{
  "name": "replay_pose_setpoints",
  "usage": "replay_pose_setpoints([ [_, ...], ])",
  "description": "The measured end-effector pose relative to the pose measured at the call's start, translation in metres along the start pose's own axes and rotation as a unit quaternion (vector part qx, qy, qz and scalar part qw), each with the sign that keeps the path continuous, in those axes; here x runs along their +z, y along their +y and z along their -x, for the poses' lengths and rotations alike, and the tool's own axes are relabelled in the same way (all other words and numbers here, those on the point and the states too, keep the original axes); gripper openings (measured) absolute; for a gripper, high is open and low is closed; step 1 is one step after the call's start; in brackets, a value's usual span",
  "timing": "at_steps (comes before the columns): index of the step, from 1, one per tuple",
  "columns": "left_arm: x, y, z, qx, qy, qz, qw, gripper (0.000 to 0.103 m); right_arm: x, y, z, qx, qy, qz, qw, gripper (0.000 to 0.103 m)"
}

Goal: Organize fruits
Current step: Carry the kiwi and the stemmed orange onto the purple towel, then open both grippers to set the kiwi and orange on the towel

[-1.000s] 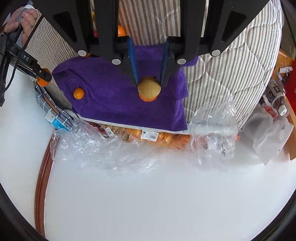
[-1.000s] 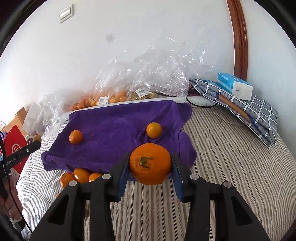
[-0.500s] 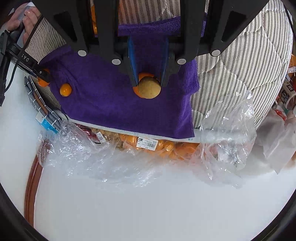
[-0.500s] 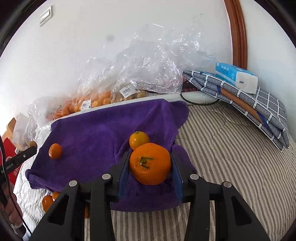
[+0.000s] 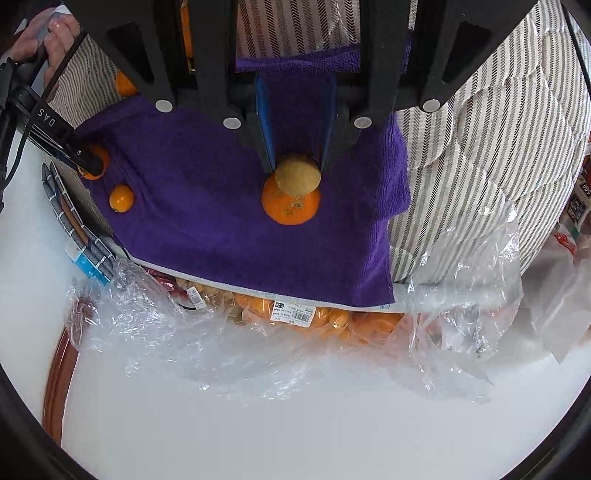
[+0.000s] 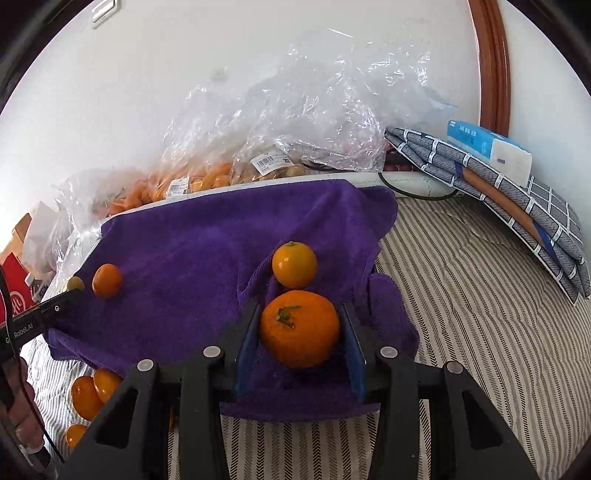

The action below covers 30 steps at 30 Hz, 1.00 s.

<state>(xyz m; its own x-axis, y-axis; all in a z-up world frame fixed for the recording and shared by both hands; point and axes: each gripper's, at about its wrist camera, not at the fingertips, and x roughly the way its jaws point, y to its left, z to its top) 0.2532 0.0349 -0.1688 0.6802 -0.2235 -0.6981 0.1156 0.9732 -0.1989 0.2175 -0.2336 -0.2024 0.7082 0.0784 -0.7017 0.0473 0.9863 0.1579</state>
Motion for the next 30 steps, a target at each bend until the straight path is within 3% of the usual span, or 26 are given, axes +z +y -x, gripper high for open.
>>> replay_pose_setpoints([
  [2,0.000,0.000,-0.001,-0.014,0.004,0.006,0.9999,0.023,0.000,-0.002,0.004,0.000,-0.010,-0.005,1.000,0.043],
  [7,-0.002,0.000,-0.002,0.000,0.003,0.004,1.0000,0.023,0.001,-0.001,0.008,-0.003,-0.019,0.001,1.000,0.044],
  [9,-0.002,0.002,-0.002,-0.006,0.006,0.009,0.9999,0.023,0.001,0.001,0.008,-0.008,-0.021,0.004,1.000,0.050],
  [11,-0.003,0.001,-0.001,0.002,0.004,0.006,1.0000,0.023,0.000,0.001,0.009,-0.010,-0.022,0.002,1.000,0.064],
  [12,-0.003,0.000,0.000,0.008,0.001,0.003,1.0000,0.023,0.000,0.001,0.010,-0.011,-0.024,0.001,1.000,0.065],
  [18,-0.003,-0.002,0.001,0.010,0.000,-0.003,0.9999,0.025,-0.001,-0.004,0.015,-0.003,-0.034,-0.011,0.999,0.065],
  [26,-0.001,0.002,0.014,0.003,-0.021,0.013,0.9997,0.037,-0.005,0.011,0.043,-0.048,-0.050,0.020,0.997,0.065],
  [30,-0.002,0.002,0.027,0.024,-0.045,0.005,0.9987,0.039,-0.009,0.014,0.059,-0.054,-0.026,0.003,0.998,0.068],
])
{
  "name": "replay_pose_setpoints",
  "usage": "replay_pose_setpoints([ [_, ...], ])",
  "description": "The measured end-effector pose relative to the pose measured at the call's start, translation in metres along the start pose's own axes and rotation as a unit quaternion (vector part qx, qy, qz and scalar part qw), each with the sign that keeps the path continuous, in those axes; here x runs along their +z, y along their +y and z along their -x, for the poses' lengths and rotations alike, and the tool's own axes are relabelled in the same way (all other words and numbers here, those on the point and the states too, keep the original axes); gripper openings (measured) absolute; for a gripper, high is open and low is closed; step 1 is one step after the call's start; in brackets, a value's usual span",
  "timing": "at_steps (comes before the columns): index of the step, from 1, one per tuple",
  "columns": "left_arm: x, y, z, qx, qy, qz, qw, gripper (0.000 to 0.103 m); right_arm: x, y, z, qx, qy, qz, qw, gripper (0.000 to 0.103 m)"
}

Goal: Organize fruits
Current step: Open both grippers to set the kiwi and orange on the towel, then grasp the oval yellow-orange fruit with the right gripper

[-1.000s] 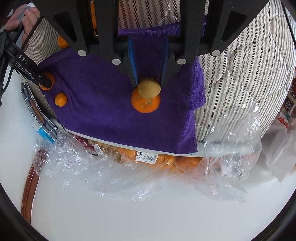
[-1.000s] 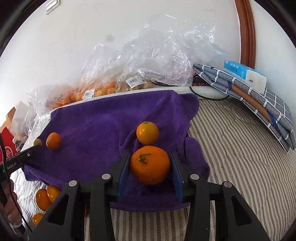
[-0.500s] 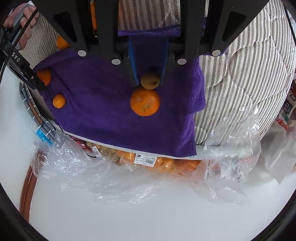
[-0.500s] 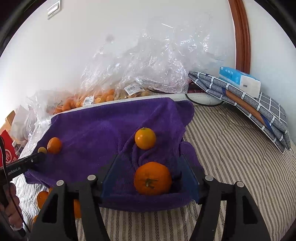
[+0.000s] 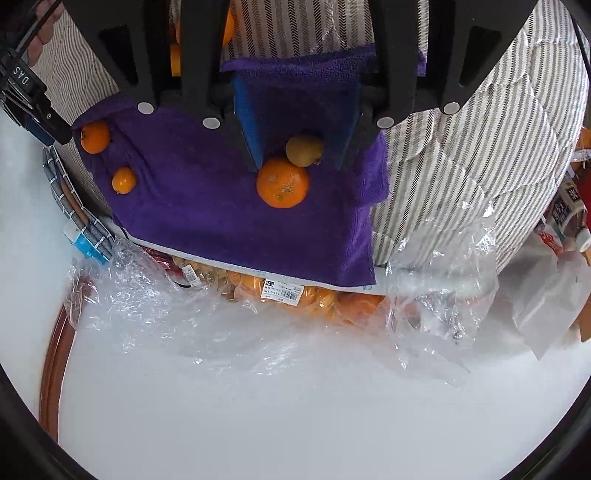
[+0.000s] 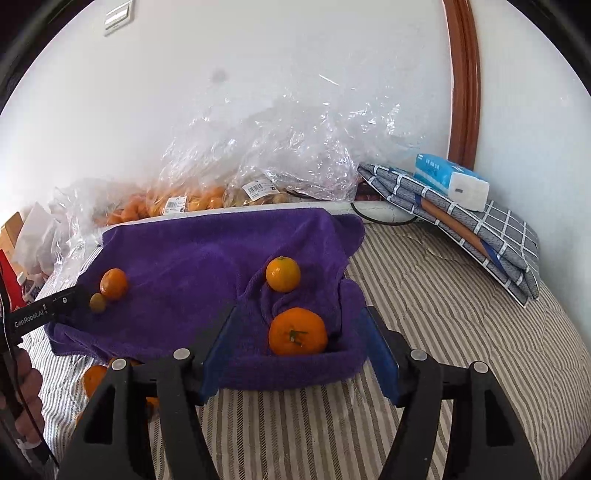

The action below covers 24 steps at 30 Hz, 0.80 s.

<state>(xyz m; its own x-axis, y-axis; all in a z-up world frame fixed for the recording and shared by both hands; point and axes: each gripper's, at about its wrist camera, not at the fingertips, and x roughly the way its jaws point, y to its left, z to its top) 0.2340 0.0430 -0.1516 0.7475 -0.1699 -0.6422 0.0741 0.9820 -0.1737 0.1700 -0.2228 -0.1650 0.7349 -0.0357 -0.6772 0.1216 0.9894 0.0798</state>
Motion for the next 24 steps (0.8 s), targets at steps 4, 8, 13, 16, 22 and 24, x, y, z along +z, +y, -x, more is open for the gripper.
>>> replay_pose_setpoints([
  [4,0.000,0.006,0.020,0.001,-0.017,-0.011,0.9998,0.039,-0.010,0.004,0.010,0.026,0.023,-0.013,0.999,0.068],
  [8,-0.015,0.023,0.037,-0.009,-0.002,0.017,0.9998,0.039,-0.025,0.018,0.015,0.042,0.037,0.003,0.998,0.063],
  [13,-0.041,0.039,0.052,-0.012,0.008,0.026,0.9996,0.042,-0.041,0.039,0.012,0.090,0.062,0.008,0.994,0.049],
  [16,-0.056,0.048,0.054,-0.007,0.002,0.027,0.9996,0.046,-0.046,0.057,0.008,0.106,0.071,0.025,0.992,0.043],
  [22,-0.062,0.060,0.047,0.016,0.017,0.043,0.9988,0.047,-0.047,0.080,-0.008,0.105,0.080,0.058,0.990,0.043],
  [24,-0.063,0.065,0.045,0.013,0.023,0.055,0.9982,0.047,-0.046,0.081,-0.016,0.105,0.090,0.057,0.989,0.041],
])
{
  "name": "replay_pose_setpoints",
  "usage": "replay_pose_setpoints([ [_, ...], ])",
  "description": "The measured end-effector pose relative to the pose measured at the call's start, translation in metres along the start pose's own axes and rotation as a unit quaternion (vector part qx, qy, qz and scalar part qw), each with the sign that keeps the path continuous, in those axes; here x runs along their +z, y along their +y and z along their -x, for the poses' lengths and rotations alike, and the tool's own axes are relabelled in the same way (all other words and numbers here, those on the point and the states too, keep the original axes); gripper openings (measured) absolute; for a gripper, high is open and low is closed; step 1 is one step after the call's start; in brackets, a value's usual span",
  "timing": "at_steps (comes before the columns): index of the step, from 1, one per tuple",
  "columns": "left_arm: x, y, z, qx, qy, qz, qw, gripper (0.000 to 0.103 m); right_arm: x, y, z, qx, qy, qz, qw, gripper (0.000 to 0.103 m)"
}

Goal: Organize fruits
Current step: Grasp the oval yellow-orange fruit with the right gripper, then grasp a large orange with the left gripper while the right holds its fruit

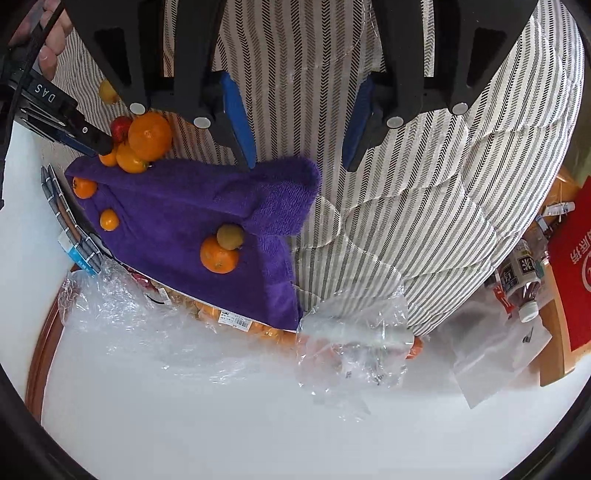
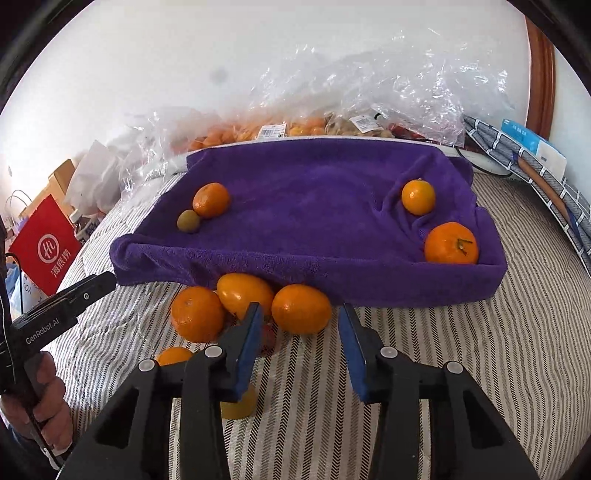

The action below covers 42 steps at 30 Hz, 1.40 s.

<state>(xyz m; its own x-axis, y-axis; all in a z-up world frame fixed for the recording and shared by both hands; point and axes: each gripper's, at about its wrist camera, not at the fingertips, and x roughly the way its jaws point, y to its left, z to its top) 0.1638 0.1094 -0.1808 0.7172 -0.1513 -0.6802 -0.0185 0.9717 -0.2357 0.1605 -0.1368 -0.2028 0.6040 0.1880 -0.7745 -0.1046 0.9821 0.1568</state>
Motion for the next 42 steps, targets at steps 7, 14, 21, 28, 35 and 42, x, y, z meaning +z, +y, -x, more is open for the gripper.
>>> replay_pose_setpoints([
  [7,-0.002,0.001,-0.002,-0.011,0.006,0.002,0.9999,0.046,0.004,-0.005,-0.014,-0.010,0.013,0.003,1.000,0.041],
  [14,-0.001,0.000,-0.004,-0.011,0.009,0.009,0.9999,0.046,0.004,-0.005,-0.022,-0.015,0.019,0.005,1.000,0.037],
  [21,-0.005,-0.014,-0.006,-0.045,0.023,-0.020,0.9985,0.045,-0.011,-0.022,0.002,-0.030,-0.005,0.003,1.000,0.037],
  [28,-0.015,-0.066,-0.006,-0.086,0.043,-0.071,0.9928,0.045,-0.031,-0.055,0.029,-0.065,-0.011,0.001,0.998,0.037],
  [35,-0.012,-0.108,-0.019,-0.084,0.069,-0.105,0.9885,0.047,-0.041,-0.084,0.042,-0.068,-0.017,-0.039,0.997,0.037],
  [42,-0.013,-0.121,-0.033,-0.059,0.088,-0.118,0.9874,0.045,-0.041,-0.078,0.040,-0.068,-0.020,-0.013,0.997,0.037],
])
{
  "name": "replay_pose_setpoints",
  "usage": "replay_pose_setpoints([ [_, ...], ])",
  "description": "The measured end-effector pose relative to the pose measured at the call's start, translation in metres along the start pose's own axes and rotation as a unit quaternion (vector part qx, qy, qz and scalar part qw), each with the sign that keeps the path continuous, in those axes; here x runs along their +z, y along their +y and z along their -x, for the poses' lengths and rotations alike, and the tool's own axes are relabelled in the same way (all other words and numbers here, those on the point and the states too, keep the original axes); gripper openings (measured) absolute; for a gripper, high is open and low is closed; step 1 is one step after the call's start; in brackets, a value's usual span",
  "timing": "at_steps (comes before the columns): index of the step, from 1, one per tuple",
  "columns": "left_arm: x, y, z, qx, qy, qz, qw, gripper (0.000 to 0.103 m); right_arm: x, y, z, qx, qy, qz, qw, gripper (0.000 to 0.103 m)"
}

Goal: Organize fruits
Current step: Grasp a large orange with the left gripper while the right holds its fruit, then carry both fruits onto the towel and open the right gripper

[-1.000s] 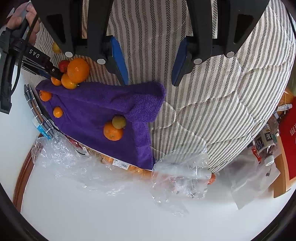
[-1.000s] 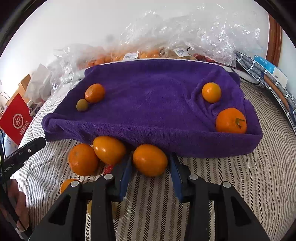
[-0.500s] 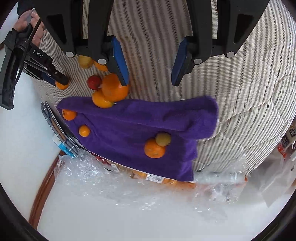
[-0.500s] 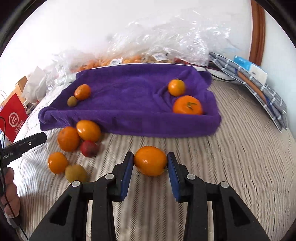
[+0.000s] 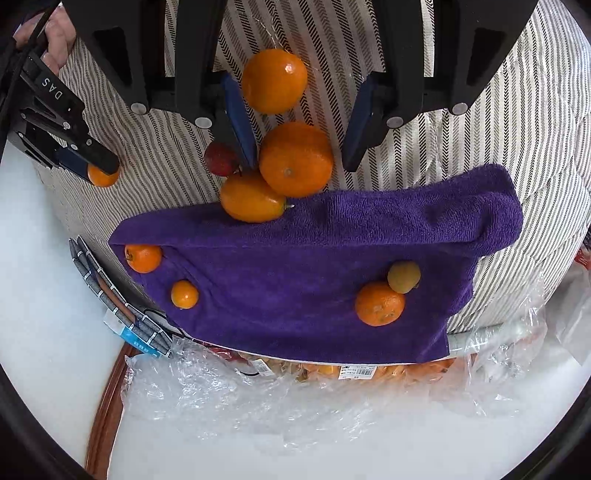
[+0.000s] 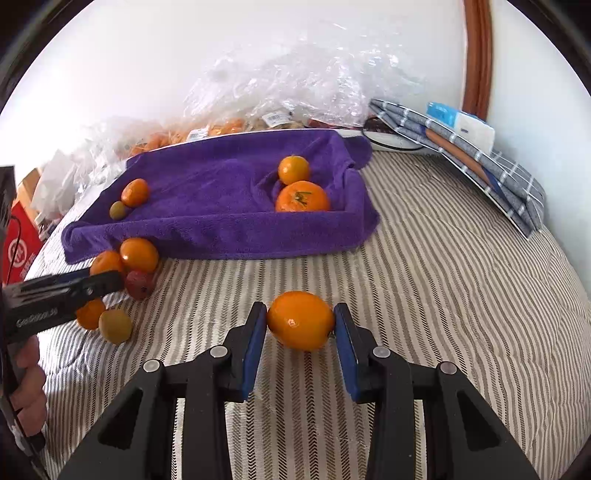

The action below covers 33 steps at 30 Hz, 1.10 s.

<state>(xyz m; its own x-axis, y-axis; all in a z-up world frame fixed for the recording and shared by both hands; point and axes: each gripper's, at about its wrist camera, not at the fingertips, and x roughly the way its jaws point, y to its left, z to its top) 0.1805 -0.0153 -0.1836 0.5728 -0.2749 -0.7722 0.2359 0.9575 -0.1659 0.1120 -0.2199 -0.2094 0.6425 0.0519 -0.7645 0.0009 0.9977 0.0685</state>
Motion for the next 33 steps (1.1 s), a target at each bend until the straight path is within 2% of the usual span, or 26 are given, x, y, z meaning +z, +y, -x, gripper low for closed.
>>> replay_pose_setpoints([
  [1,0.000,0.001,-0.001,-0.002,0.003,0.003,1.0000,0.045,0.000,0.000,0.000,-0.001,0.001,0.003,1.000,0.037],
  [3,-0.001,0.000,-0.001,0.002,0.002,-0.003,1.0000,0.038,0.001,0.001,-0.001,0.000,0.003,0.006,1.000,0.037],
  [5,0.000,0.001,-0.001,0.002,0.002,-0.002,1.0000,0.038,0.001,0.001,0.000,0.002,0.000,0.004,1.000,0.037],
  [10,0.000,0.015,0.009,-0.015,-0.007,0.042,0.9990,0.037,-0.001,-0.002,0.003,0.003,-0.007,-0.012,1.000,0.037],
  [14,0.001,0.023,0.024,0.005,-0.024,0.046,0.9987,0.037,-0.001,-0.001,0.005,0.006,-0.013,-0.008,1.000,0.037],
  [17,0.004,0.030,0.033,0.006,-0.030,0.052,0.9982,0.037,0.000,0.000,0.004,-0.010,-0.010,-0.009,1.000,0.037],
  [20,0.008,0.038,0.043,0.010,-0.039,0.055,0.9977,0.037,0.002,-0.003,0.006,-0.003,-0.003,-0.013,1.000,0.037],
  [23,0.017,0.043,0.050,0.020,-0.049,0.054,0.9971,0.037,0.010,-0.008,0.016,0.004,-0.009,-0.022,1.000,0.037],
  [26,0.024,0.048,0.054,0.023,-0.060,0.056,0.9963,0.037,0.025,-0.007,0.031,-0.002,-0.034,-0.014,0.999,0.037],
  [31,0.042,0.054,0.053,0.011,-0.071,0.070,0.9950,0.037,0.057,-0.001,0.045,-0.015,-0.079,0.006,0.997,0.037],
  [33,0.049,0.055,0.049,0.010,-0.072,0.070,0.9949,0.037,0.068,0.000,0.042,-0.014,-0.083,0.007,0.996,0.037],
])
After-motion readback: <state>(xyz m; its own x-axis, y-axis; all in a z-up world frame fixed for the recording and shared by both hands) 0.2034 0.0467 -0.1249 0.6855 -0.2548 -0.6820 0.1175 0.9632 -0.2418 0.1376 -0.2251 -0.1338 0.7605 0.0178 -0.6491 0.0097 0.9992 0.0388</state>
